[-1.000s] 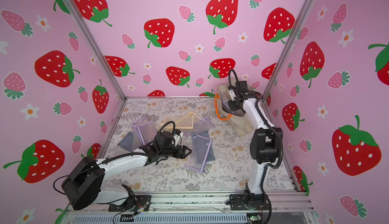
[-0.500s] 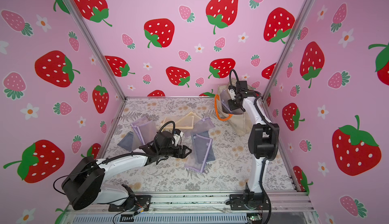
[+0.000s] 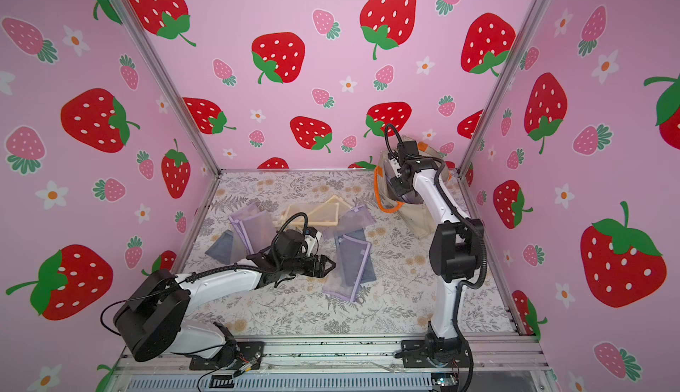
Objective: Put the pencil pouch into the canvas bag
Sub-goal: Adjust the pencil pouch in the canvas bag.
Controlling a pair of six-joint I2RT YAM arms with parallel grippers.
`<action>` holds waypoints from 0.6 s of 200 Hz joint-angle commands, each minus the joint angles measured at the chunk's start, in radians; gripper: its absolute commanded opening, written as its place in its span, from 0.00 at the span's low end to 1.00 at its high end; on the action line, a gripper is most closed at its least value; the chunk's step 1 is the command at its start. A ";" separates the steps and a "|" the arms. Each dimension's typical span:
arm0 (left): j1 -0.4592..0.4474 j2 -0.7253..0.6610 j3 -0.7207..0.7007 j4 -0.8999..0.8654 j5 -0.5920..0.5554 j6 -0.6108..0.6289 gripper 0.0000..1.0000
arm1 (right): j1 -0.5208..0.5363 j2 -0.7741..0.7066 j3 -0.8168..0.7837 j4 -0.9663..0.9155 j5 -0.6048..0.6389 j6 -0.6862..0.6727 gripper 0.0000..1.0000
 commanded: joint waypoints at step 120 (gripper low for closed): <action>0.009 -0.015 -0.016 0.007 0.003 0.015 0.84 | -0.019 0.039 0.118 -0.061 -0.112 0.003 0.32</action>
